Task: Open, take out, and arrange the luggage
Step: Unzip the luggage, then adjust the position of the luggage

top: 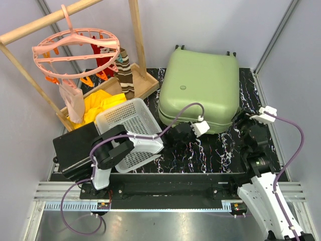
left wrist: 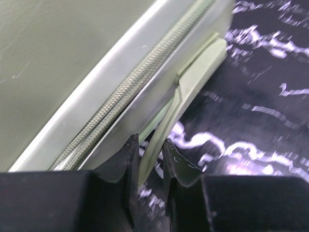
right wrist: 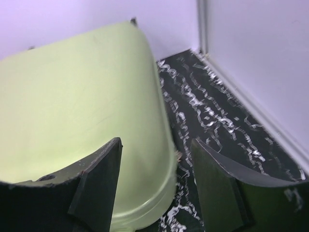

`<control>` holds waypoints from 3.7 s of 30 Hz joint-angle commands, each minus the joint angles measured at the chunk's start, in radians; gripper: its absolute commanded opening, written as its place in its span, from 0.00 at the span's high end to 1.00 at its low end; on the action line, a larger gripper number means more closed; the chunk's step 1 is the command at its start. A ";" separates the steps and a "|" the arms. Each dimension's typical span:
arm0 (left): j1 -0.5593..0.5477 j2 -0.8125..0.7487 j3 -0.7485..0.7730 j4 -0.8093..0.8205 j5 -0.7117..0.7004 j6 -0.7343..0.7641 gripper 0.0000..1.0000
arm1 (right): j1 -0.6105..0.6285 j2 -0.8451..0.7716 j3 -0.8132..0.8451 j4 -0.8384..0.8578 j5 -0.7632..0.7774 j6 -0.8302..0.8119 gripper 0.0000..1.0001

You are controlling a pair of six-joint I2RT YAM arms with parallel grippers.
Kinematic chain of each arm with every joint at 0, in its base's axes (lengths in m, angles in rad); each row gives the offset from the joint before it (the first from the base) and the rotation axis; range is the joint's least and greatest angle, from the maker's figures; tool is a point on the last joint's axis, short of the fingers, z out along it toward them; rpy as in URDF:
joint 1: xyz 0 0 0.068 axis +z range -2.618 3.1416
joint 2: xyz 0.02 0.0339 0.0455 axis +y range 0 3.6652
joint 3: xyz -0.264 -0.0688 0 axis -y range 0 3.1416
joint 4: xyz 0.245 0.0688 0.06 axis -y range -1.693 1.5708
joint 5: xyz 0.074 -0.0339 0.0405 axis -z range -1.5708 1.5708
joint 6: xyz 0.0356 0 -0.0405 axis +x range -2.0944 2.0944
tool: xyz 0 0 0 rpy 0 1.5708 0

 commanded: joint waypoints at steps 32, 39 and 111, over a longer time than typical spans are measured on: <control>-0.180 0.024 0.509 -0.168 0.055 0.029 0.26 | -0.005 -0.017 0.360 -0.218 -0.210 0.057 0.27; -0.023 -0.285 0.258 -0.116 0.125 -0.031 0.03 | -0.002 0.141 0.415 -0.196 -0.381 0.028 0.28; 0.698 -0.512 -0.160 -0.153 0.216 -0.746 0.05 | 0.690 1.252 0.963 -0.460 0.629 -0.228 0.03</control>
